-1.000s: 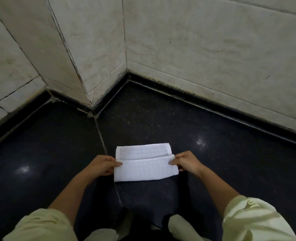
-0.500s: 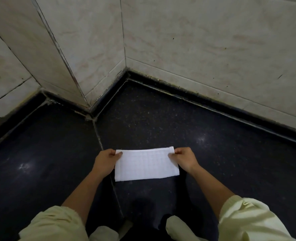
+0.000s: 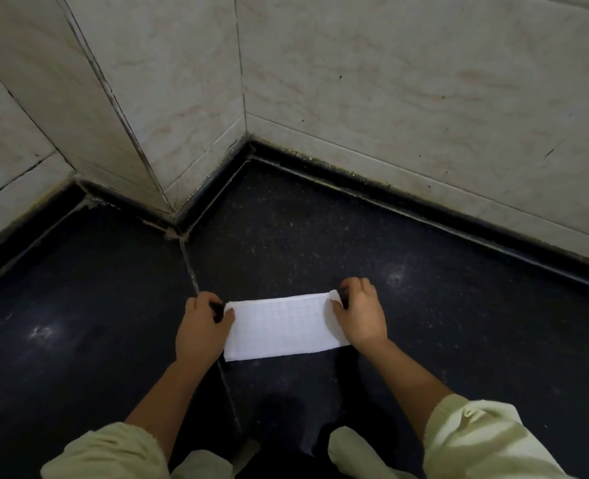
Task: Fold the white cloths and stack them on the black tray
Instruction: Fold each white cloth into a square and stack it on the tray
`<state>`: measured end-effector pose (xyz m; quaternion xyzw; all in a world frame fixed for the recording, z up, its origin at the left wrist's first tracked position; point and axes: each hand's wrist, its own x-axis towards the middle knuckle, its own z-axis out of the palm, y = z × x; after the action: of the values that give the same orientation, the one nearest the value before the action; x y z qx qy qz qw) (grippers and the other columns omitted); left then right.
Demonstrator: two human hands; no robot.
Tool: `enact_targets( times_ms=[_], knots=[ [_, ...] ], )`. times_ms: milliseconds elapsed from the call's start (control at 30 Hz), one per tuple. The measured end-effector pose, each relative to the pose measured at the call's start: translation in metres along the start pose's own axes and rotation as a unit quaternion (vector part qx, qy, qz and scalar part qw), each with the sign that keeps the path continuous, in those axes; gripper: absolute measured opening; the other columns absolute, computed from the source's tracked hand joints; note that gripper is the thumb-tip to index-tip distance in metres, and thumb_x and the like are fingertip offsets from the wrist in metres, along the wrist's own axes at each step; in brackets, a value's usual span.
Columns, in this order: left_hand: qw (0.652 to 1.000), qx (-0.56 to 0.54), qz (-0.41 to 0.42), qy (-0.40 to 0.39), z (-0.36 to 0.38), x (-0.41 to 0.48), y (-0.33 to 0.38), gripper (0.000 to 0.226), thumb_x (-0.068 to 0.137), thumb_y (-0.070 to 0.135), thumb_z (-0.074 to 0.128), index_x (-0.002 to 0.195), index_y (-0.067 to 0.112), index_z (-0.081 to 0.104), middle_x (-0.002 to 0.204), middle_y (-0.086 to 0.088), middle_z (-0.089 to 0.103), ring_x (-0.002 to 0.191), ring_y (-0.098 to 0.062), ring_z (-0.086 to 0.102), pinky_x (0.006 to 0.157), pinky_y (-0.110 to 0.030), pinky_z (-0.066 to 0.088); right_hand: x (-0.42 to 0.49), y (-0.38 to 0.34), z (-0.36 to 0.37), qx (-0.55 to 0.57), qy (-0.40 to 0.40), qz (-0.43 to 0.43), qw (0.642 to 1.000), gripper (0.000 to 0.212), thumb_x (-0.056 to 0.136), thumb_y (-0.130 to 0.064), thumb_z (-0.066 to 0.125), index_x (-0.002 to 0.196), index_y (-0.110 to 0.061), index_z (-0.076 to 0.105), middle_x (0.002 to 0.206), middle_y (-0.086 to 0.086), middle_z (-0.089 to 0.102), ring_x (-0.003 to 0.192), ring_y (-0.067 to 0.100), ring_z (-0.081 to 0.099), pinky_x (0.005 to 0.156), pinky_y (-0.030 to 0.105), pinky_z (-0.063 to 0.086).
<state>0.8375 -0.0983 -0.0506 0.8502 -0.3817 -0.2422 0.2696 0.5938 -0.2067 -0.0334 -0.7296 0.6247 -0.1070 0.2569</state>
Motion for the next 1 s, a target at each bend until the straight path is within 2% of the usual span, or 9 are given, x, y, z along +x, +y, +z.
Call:
enact_targets(
  times_ms=[100, 200, 267, 333, 433, 600, 733, 900, 1000],
  knots=[
    [0.995, 0.037, 0.080, 0.043, 0.012, -0.021, 0.006, 0.017, 0.087, 0.029, 0.065, 0.095, 0.020, 0.053, 0.100, 0.003, 0.045, 0.087, -0.013, 0.050, 0.067, -0.029, 0.045, -0.018, -0.007, 0.007, -0.008, -0.034, -0.091, 0.995, 0.017, 0.094, -0.017, 0.055, 0.110, -0.012, 0.059, 0.112, 0.001, 0.055, 0.106, 0.016, 0.050, 0.085, 0.025, 0.044],
    [0.982, 0.105, 0.156, 0.025, 0.031, -0.038, 0.010, 0.017, 0.085, 0.038, 0.066, 0.089, 0.024, 0.057, 0.097, 0.007, 0.048, 0.088, -0.014, 0.048, 0.071, -0.028, 0.043, -0.035, -0.016, 0.017, -0.005, -0.095, -0.112, 0.989, 0.015, 0.097, -0.024, 0.050, 0.103, -0.014, 0.059, 0.104, -0.001, 0.058, 0.094, 0.013, 0.054, 0.081, 0.027, 0.046],
    [0.981, 0.136, 0.140, 0.019, 0.039, -0.046, 0.007, 0.023, 0.084, 0.047, 0.065, 0.088, 0.027, 0.056, 0.097, 0.010, 0.046, 0.090, -0.013, 0.045, 0.075, -0.028, 0.034, -0.041, -0.018, 0.021, -0.035, -0.109, -0.120, 0.986, 0.020, 0.099, -0.028, 0.046, 0.098, -0.012, 0.058, 0.101, 0.000, 0.059, 0.092, 0.016, 0.054, 0.080, 0.030, 0.046],
    [0.987, 0.134, 0.087, 0.008, 0.040, -0.051, -0.001, 0.031, 0.081, 0.055, 0.063, 0.090, 0.028, 0.052, 0.097, 0.009, 0.042, 0.094, -0.013, 0.042, 0.080, -0.029, 0.031, -0.045, -0.014, 0.023, -0.065, -0.114, -0.122, 0.984, 0.021, 0.100, -0.030, 0.042, 0.094, -0.014, 0.054, 0.101, 0.001, 0.059, 0.094, 0.018, 0.054, 0.083, 0.033, 0.045],
    [0.998, 0.055, 0.035, -0.018, 0.031, -0.052, -0.015, 0.036, 0.077, 0.055, 0.068, 0.089, 0.026, 0.053, 0.096, 0.009, 0.044, 0.094, -0.010, 0.042, 0.082, -0.027, 0.035, -0.046, -0.003, 0.021, -0.074, -0.115, -0.087, 0.987, 0.021, 0.100, -0.034, 0.040, 0.087, -0.020, 0.047, 0.100, -0.002, 0.056, 0.096, 0.018, 0.053, 0.091, 0.037, 0.042],
    [0.997, -0.037, 0.047, -0.057, 0.015, -0.049, -0.023, 0.030, 0.073, 0.042, 0.079, 0.087, 0.025, 0.057, 0.091, 0.010, 0.048, 0.088, -0.005, 0.048, 0.068, -0.015, 0.036, -0.045, 0.009, 0.020, -0.021, -0.114, -0.013, 0.993, 0.023, 0.098, -0.035, 0.046, 0.082, -0.018, 0.051, 0.092, -0.005, 0.053, 0.095, 0.015, 0.050, 0.093, 0.035, 0.036],
    [0.995, -0.057, 0.036, -0.075, 0.012, -0.046, -0.024, 0.029, 0.071, 0.037, 0.082, 0.085, 0.026, 0.059, 0.089, 0.006, 0.050, 0.083, -0.006, 0.051, 0.067, -0.017, 0.038, -0.040, 0.010, 0.018, 0.054, -0.088, 0.070, 0.992, 0.014, 0.090, -0.034, 0.062, 0.085, -0.023, 0.054, 0.091, -0.007, 0.059, 0.091, 0.013, 0.057, 0.095, 0.039, 0.044],
    [0.978, -0.179, -0.024, -0.099, -0.002, -0.038, -0.024, 0.022, 0.075, 0.019, 0.080, 0.090, 0.015, 0.065, 0.083, -0.007, 0.056, 0.067, -0.012, 0.048, 0.064, -0.021, 0.044, -0.038, 0.010, 0.014, 0.071, -0.036, 0.125, 0.989, 0.033, 0.077, -0.039, 0.076, 0.093, -0.024, 0.051, 0.100, -0.007, 0.051, 0.098, 0.015, 0.055, 0.093, 0.043, 0.049],
    [0.979, -0.167, -0.018, -0.113, -0.006, -0.037, -0.027, 0.025, 0.073, 0.012, 0.081, 0.091, 0.015, 0.065, 0.081, -0.009, 0.056, 0.066, -0.013, 0.047, 0.062, -0.021, 0.044, -0.035, 0.011, 0.015, 0.073, -0.028, 0.159, 0.984, 0.048, 0.073, -0.040, 0.080, 0.104, -0.020, 0.049, 0.107, -0.005, 0.047, 0.106, 0.019, 0.053, 0.095, 0.045, 0.048]
  ],
)
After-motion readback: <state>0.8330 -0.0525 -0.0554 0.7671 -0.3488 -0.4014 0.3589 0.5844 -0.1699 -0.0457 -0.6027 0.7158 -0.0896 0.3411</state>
